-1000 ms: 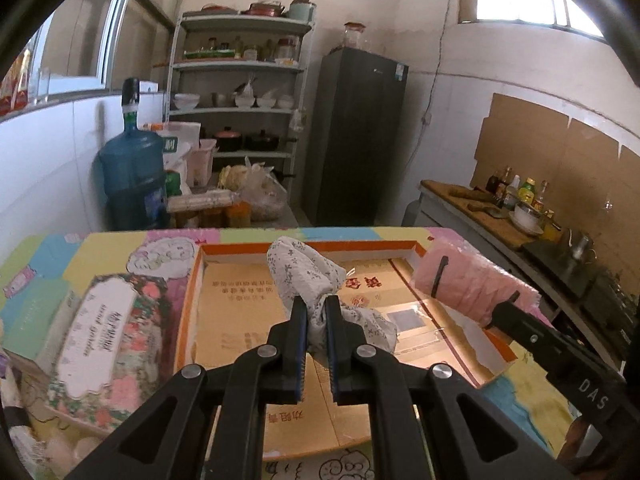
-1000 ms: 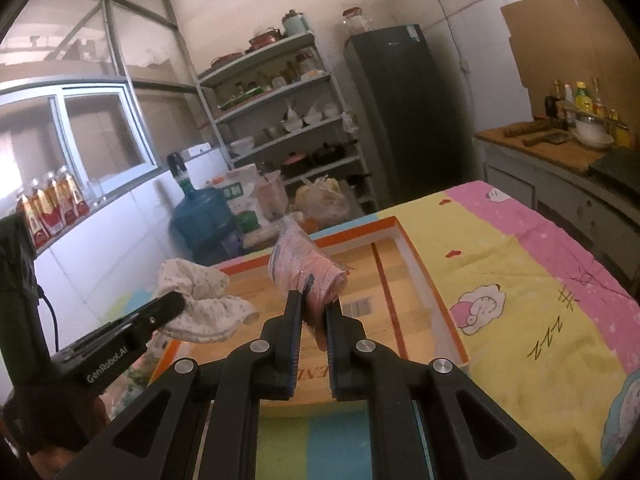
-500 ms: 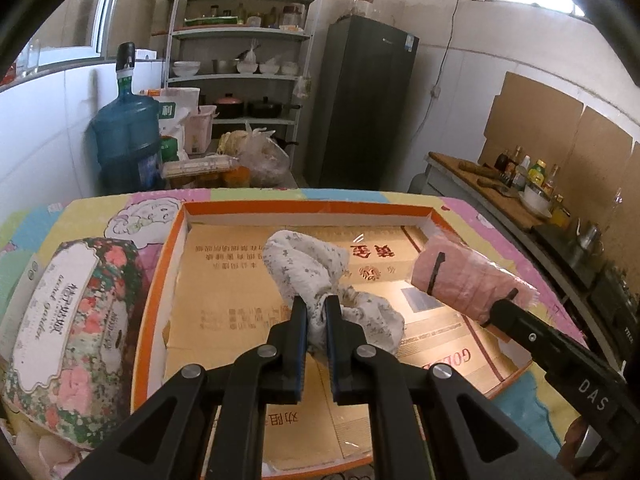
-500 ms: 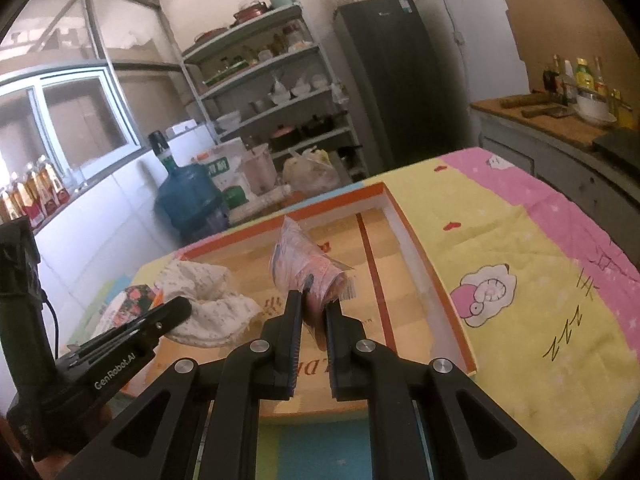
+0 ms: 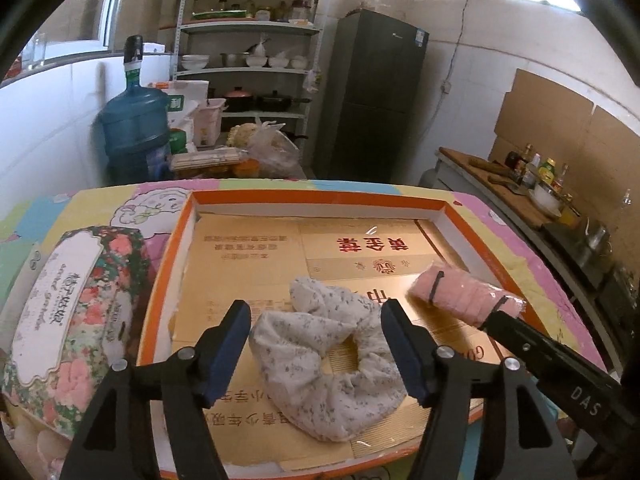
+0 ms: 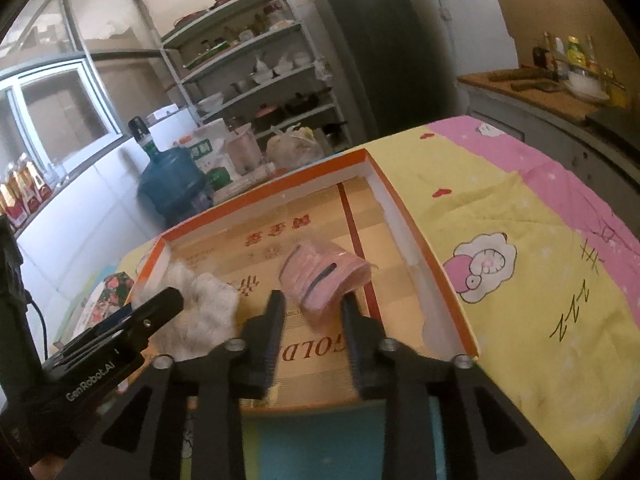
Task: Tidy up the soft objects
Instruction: 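Open the left tool over the tray while the right tool releases the pink towel, then move both open tools back toward the remaining items on the bed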
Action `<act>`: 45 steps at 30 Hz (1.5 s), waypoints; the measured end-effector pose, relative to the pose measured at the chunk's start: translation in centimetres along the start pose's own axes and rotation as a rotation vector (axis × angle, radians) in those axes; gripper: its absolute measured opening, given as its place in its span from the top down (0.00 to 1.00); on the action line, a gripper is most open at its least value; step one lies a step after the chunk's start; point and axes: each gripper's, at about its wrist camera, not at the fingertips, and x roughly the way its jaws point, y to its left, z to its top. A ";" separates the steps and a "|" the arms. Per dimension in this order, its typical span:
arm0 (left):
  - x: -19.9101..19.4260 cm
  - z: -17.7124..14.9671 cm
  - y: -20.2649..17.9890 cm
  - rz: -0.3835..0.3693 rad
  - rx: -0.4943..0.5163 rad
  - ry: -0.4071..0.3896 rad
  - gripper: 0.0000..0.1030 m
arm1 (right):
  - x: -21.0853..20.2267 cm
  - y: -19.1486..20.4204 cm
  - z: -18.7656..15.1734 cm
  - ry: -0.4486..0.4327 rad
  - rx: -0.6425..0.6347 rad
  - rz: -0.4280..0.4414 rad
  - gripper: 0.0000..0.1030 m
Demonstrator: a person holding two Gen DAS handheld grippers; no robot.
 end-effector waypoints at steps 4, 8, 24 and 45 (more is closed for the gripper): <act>-0.7 0.0 0.0 0.004 0.002 -0.016 0.33 | -0.2 0.1 0.0 -0.005 0.000 -0.015 0.64; -1.9 0.0 0.0 0.010 0.008 -0.049 0.23 | -0.7 0.3 -0.1 -0.018 -0.003 -0.039 0.56; -7.8 -0.4 0.5 -0.018 0.060 -0.175 0.13 | -4.6 2.6 -1.2 -0.099 -0.043 -0.105 0.43; -17.2 -3.0 7.2 -0.003 0.065 -0.291 0.05 | -7.7 12.7 -5.5 -0.152 -0.168 -0.066 0.25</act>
